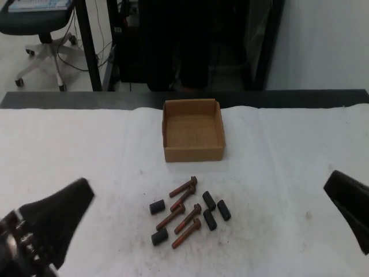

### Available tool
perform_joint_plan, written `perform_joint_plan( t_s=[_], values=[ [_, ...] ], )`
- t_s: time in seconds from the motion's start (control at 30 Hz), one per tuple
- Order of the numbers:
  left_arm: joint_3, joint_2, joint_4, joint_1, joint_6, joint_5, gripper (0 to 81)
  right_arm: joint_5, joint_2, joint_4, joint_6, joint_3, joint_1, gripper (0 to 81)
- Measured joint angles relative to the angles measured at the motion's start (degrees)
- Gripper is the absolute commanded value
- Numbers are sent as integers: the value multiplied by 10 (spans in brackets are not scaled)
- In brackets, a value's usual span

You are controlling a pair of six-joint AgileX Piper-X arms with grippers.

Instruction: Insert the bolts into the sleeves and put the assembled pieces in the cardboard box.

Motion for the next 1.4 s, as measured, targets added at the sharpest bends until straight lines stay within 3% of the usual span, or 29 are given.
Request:
perform_joint_plan(
  t_s=[0.13, 0.3, 0.33, 0.5, 0.6, 0.7, 0.87, 1.1, 1.27, 1.4],
  values=[
    [-108, 162, 102, 0, 90, 4, 2, 43, 112, 156, -106, -114, 0, 8],
    [-292, 425, 237, 0, 192, 3, 2, 67, 236, 236, -155, -215, 0, 8],
    [-299, 425, 244, 0, 207, 1, 2, 71, 262, 250, -163, -239, 0, 8],
    [-498, 646, 400, 0, 268, 0, 1, 78, 419, 332, -178, -340, 0, 3],
    [-615, 737, 472, 0, 321, 0, 33, 78, 479, 375, -178, -380, 0, 70],
    [-688, 803, 502, 0, 359, 0, 136, 79, 503, 397, -178, -408, 0, 167],
    [-726, 865, 493, -13, 374, 8, 361, 79, 505, 401, -178, -426, -34, 292],
    [-726, 927, 492, -63, 470, 0, 369, 79, 505, 415, -178, -426, -110, 290],
    [-726, 955, 486, -107, 510, -84, 369, 80, 505, 418, -178, -426, -126, 290],
    [-726, 969, 485, -113, 491, -163, 369, 80, 505, 418, -178, -426, -127, 290]
  ],
)
